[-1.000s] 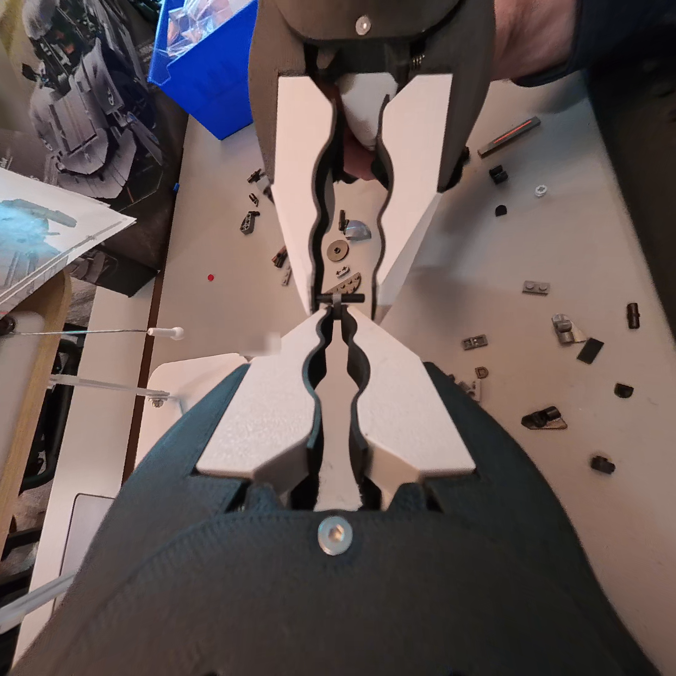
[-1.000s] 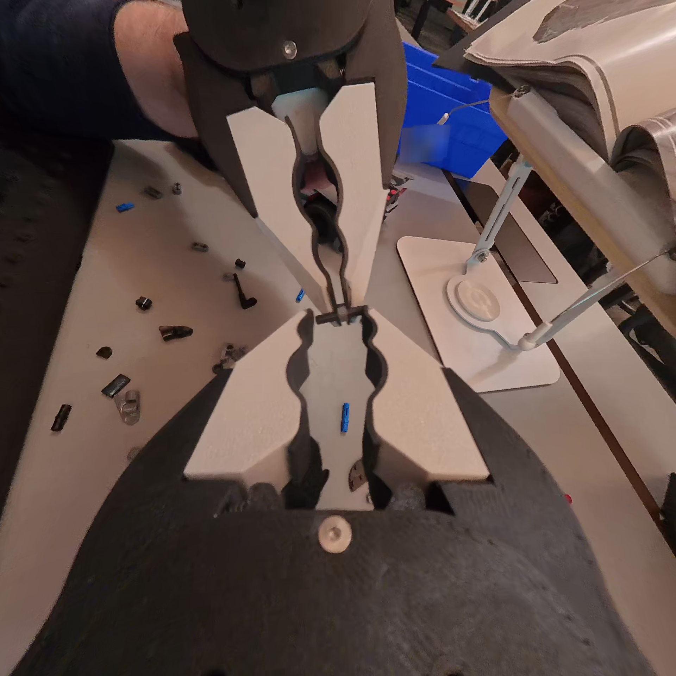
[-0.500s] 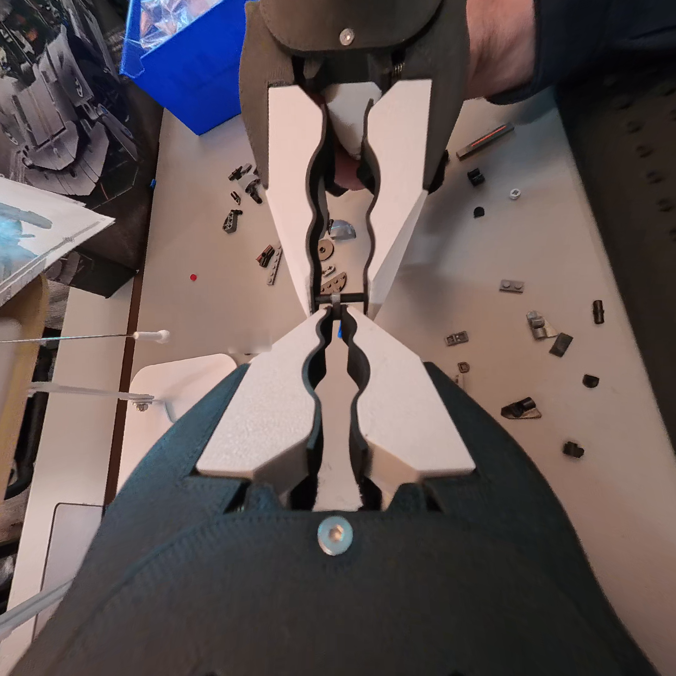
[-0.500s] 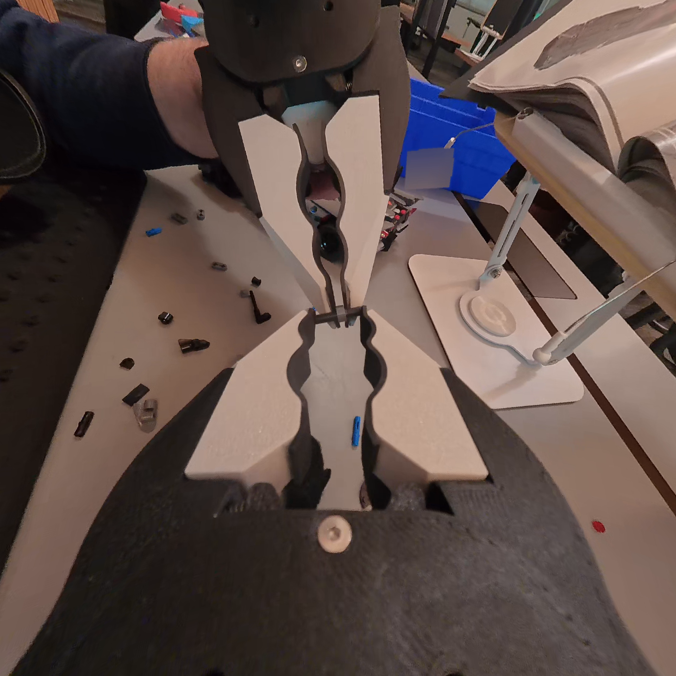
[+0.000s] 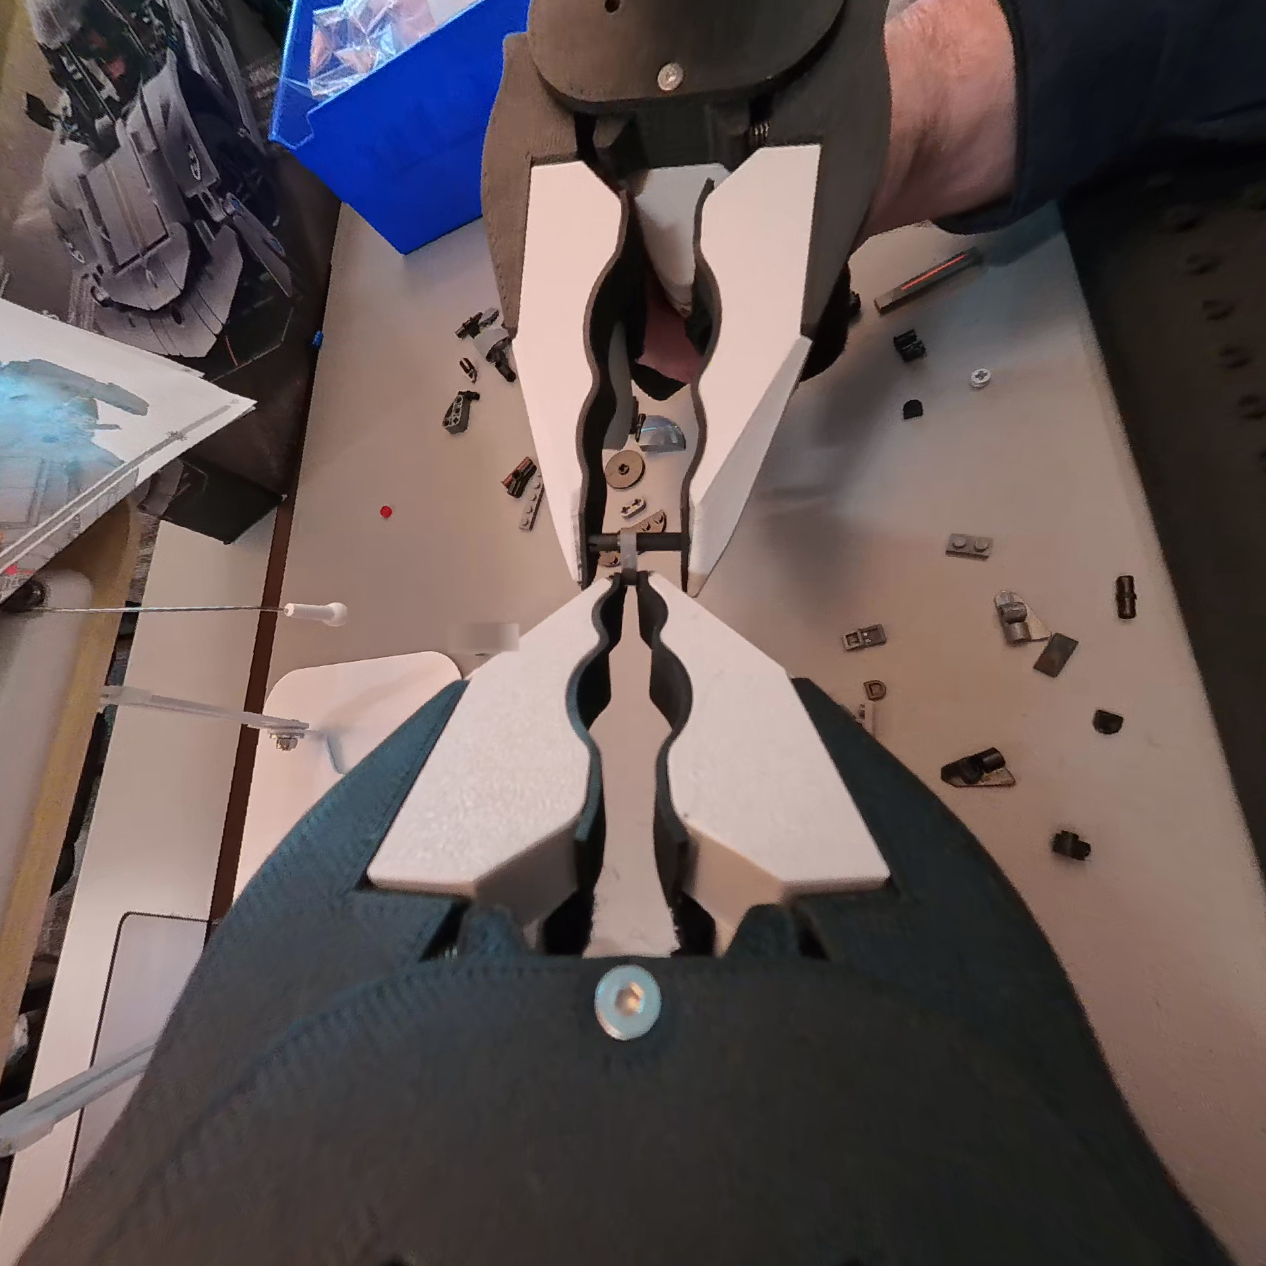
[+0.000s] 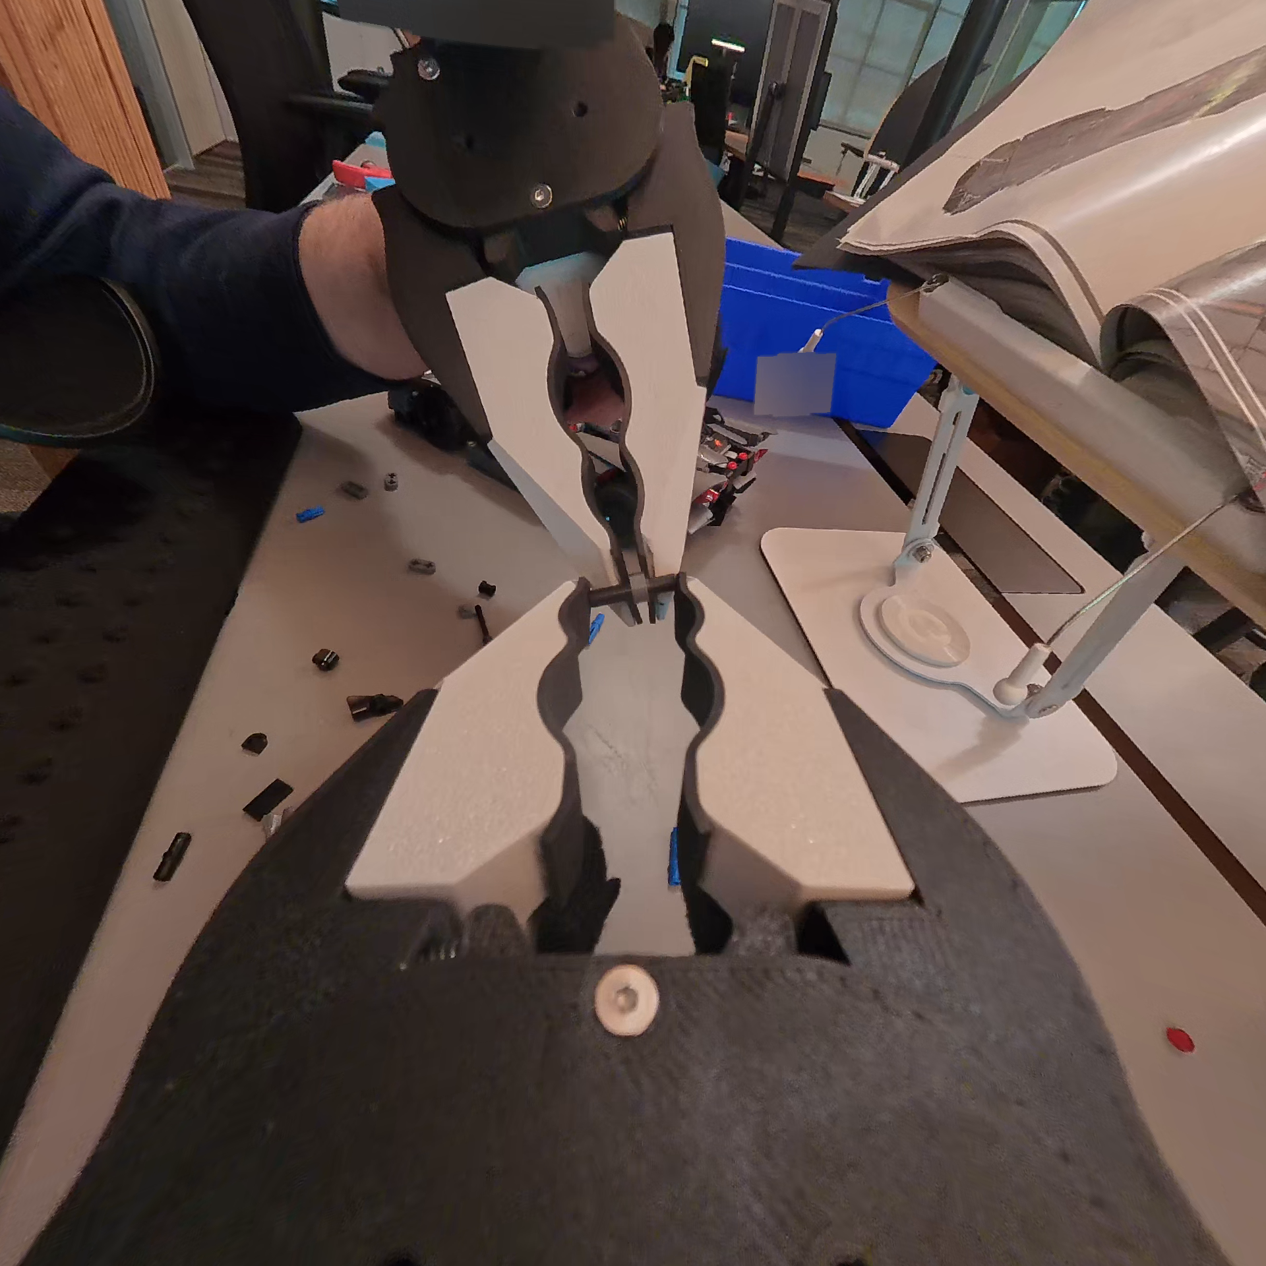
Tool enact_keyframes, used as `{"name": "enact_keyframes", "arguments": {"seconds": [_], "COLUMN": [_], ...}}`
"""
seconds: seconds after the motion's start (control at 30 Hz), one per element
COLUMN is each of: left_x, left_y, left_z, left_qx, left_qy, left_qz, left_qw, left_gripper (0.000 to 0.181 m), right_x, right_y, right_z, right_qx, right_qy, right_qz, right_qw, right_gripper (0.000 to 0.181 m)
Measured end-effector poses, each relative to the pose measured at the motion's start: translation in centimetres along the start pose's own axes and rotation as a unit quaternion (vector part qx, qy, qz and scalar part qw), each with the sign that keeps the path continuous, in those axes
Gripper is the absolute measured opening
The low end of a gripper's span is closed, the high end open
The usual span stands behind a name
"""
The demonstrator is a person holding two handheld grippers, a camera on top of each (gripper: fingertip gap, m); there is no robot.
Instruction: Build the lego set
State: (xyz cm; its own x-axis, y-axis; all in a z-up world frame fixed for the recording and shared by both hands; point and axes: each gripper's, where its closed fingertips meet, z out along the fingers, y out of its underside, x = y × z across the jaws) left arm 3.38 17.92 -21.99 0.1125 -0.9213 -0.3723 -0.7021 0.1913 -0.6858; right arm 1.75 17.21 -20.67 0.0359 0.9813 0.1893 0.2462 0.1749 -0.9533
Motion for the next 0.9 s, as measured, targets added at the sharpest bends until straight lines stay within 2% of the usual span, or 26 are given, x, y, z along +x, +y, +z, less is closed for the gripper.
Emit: {"name": "enact_keyframes", "arguments": {"seconds": [0.9], "left_x": [-1.1], "left_y": [0.0], "left_z": [-1.0], "left_qx": [0.029], "left_qy": [-0.005], "left_qz": [-0.025], "left_qw": [0.999], "left_gripper": [0.0], "right_x": [0.7], "right_y": [-1.4], "right_z": [-0.4], "right_qx": [0.03], "right_qy": [0.023], "right_qz": [0.009], "right_qw": [0.999], "right_gripper": [0.022]}}
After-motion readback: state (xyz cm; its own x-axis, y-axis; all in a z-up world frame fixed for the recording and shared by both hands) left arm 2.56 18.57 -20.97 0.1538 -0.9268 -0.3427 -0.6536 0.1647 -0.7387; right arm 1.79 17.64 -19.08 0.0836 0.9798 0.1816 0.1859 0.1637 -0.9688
